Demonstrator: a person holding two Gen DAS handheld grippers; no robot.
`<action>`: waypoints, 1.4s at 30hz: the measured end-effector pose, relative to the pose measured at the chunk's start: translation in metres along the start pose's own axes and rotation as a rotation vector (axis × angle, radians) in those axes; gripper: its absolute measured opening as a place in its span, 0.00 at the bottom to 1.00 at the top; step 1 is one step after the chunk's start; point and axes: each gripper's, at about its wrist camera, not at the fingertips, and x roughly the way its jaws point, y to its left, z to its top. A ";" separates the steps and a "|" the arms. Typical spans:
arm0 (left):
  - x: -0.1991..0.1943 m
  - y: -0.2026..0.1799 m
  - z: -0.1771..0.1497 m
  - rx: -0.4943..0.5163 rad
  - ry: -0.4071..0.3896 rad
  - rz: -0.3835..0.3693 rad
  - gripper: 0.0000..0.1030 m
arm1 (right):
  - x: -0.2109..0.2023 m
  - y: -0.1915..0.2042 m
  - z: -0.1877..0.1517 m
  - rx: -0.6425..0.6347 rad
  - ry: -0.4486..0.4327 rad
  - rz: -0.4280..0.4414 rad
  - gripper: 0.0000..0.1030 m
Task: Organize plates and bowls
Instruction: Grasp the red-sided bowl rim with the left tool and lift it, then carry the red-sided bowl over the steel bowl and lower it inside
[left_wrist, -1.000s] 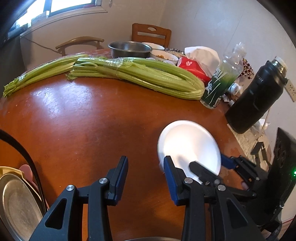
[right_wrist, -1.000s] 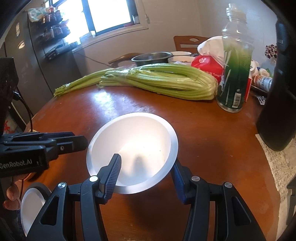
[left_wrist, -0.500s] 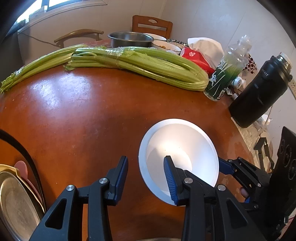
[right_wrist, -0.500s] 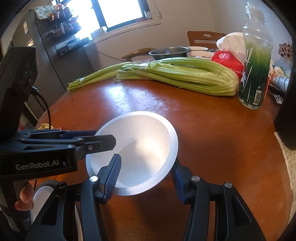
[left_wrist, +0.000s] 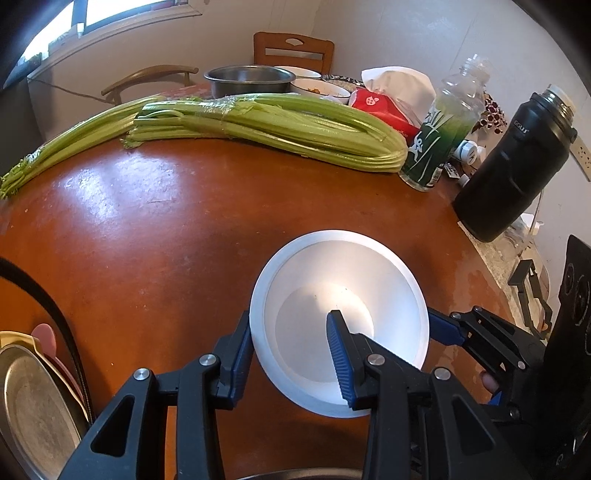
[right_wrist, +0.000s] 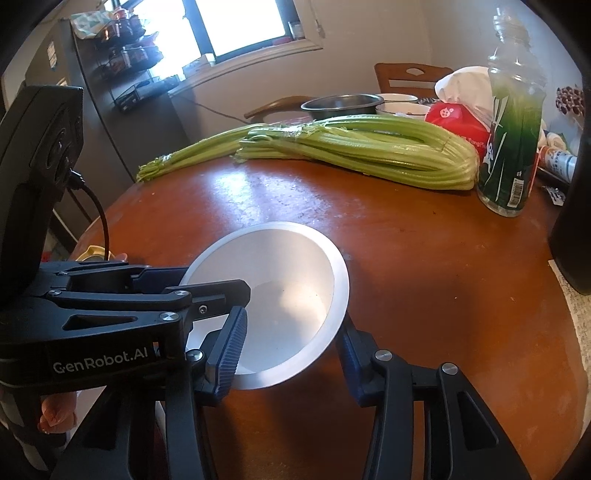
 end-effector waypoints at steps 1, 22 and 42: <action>-0.001 -0.001 0.000 0.003 -0.004 -0.002 0.38 | -0.001 0.000 0.000 0.000 -0.002 -0.002 0.48; -0.034 -0.002 -0.007 0.001 -0.074 -0.011 0.38 | -0.028 0.018 0.004 -0.022 -0.045 -0.015 0.48; -0.096 -0.002 -0.033 0.007 -0.176 0.001 0.38 | -0.073 0.056 -0.004 -0.080 -0.109 -0.013 0.48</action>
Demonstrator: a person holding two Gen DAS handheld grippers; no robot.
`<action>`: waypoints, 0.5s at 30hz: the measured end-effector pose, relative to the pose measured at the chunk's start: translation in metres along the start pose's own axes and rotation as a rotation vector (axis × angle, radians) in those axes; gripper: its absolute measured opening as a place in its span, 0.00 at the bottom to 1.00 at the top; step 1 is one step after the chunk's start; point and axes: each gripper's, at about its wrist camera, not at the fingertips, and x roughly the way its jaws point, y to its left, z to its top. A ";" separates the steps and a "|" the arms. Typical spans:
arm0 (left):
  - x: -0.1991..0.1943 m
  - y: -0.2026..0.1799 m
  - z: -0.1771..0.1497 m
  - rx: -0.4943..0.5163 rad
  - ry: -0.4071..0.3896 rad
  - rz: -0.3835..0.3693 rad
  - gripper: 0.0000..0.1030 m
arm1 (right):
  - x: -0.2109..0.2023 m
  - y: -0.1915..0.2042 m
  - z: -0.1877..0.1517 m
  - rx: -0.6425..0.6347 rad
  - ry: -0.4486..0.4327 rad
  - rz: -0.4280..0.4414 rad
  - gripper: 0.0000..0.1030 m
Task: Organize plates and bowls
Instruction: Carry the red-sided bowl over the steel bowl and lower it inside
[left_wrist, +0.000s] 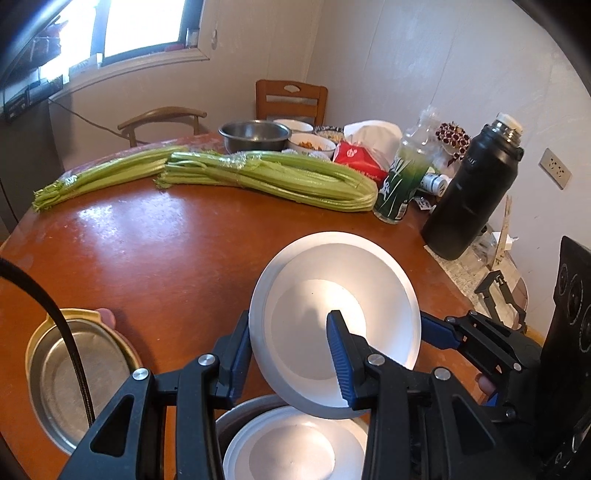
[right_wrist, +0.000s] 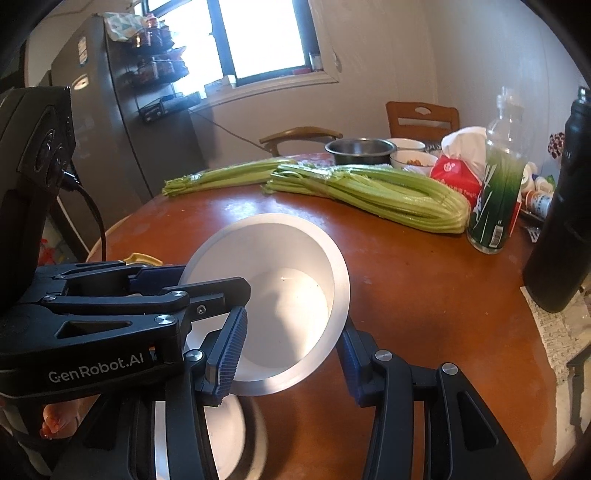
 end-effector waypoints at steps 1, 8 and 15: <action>-0.005 0.001 -0.001 -0.001 -0.007 0.000 0.38 | -0.003 0.003 0.000 -0.003 -0.003 0.000 0.48; -0.034 0.003 -0.012 0.004 -0.044 0.017 0.38 | -0.025 0.027 -0.004 -0.025 -0.035 0.008 0.48; -0.059 0.005 -0.026 -0.002 -0.069 0.023 0.38 | -0.042 0.046 -0.010 -0.048 -0.058 0.014 0.48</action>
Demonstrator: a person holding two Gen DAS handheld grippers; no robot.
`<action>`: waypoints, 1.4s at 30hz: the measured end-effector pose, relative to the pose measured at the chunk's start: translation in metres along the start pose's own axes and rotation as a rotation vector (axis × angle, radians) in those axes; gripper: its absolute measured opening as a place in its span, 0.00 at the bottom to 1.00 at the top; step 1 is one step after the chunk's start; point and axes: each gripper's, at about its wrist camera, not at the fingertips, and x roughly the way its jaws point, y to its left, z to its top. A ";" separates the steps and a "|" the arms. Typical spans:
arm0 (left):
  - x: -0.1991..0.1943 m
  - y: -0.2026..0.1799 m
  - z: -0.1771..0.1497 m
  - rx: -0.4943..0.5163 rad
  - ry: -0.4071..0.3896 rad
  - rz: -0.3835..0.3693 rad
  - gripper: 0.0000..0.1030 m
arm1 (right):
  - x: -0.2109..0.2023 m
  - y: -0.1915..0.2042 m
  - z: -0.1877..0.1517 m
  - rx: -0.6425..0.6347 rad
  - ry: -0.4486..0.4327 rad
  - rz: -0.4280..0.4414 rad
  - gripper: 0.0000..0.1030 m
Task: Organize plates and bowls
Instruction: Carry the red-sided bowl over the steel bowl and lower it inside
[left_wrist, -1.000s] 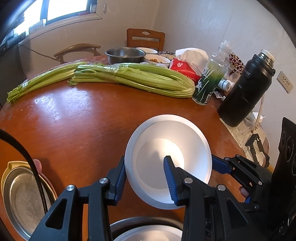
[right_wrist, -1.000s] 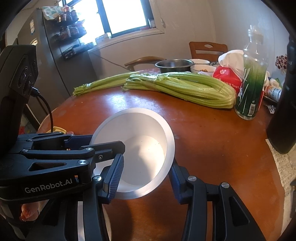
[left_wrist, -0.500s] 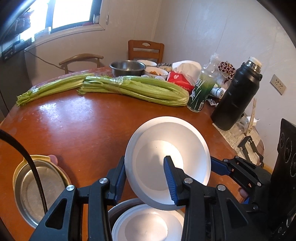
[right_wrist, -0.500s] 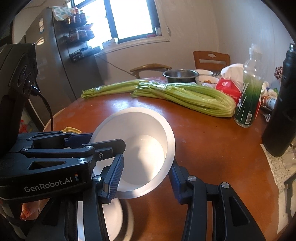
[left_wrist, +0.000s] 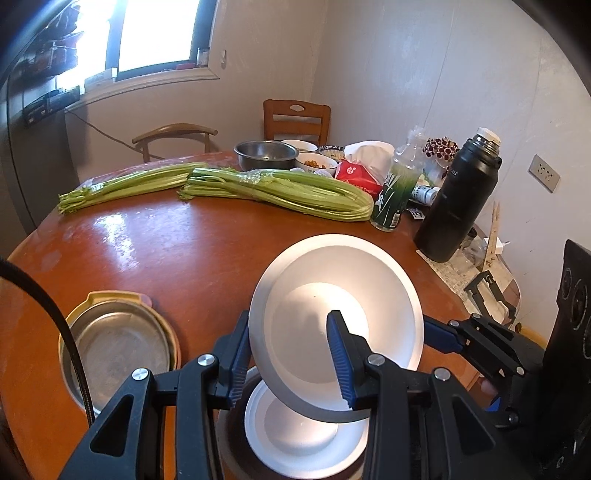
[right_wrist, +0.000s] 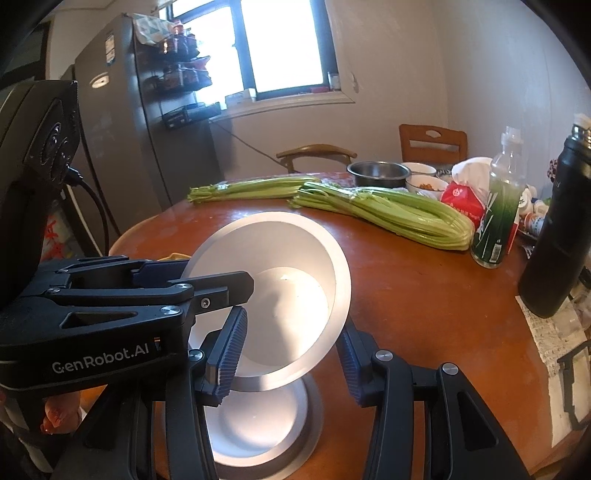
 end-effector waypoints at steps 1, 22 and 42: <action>-0.003 0.001 -0.002 -0.001 -0.001 0.001 0.38 | -0.003 0.003 -0.001 -0.004 -0.004 0.001 0.48; -0.018 0.008 -0.041 -0.020 0.017 0.005 0.38 | -0.019 0.027 -0.031 -0.017 0.029 0.036 0.49; 0.009 0.003 -0.064 -0.005 0.087 0.025 0.38 | -0.002 0.020 -0.060 0.011 0.114 0.052 0.49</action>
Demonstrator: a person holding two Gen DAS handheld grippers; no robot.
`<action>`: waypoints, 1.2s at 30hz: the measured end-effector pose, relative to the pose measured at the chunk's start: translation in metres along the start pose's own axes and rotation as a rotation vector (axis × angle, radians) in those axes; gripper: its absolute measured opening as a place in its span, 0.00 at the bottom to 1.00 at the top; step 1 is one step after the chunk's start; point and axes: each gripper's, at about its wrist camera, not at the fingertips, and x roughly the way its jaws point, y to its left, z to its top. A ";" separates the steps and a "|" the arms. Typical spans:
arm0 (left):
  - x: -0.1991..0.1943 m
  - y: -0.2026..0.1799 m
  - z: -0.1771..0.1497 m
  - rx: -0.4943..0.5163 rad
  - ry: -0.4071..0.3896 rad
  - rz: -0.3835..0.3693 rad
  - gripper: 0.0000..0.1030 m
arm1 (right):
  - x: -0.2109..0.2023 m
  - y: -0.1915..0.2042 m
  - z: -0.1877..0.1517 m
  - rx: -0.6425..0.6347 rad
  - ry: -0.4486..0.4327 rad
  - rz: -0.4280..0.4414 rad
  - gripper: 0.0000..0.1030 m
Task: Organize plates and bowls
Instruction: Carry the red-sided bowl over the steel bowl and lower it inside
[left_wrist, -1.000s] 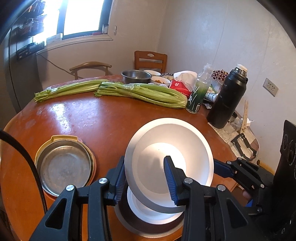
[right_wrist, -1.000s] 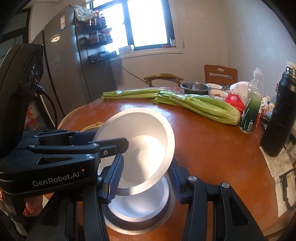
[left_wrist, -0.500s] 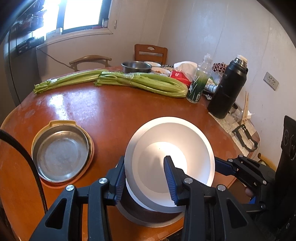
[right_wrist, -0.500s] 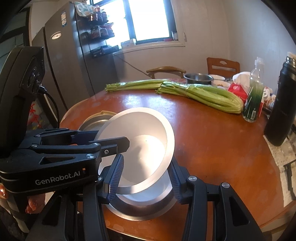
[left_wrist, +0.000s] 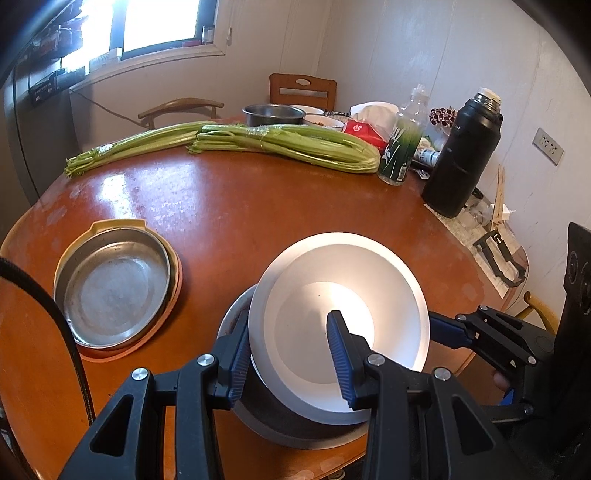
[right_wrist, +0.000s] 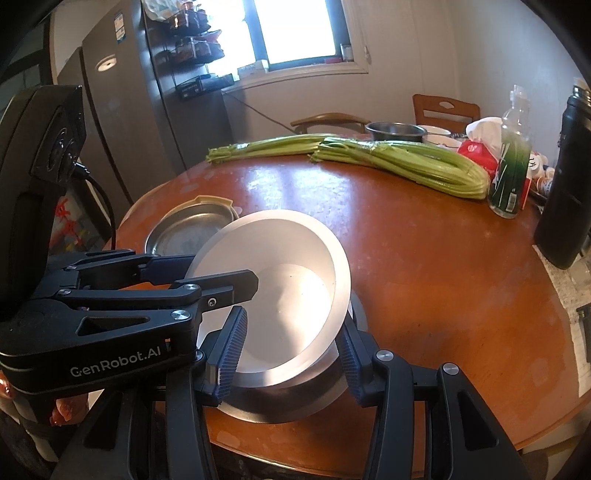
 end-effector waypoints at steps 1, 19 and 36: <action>0.001 0.000 -0.001 0.000 0.003 0.001 0.38 | 0.001 0.000 -0.001 0.001 0.004 0.001 0.49; 0.017 0.001 -0.005 -0.002 0.039 0.026 0.38 | 0.013 0.002 -0.007 -0.023 0.038 -0.011 0.49; 0.019 0.006 -0.006 -0.004 0.040 0.045 0.38 | 0.018 0.008 -0.006 -0.072 0.032 -0.066 0.49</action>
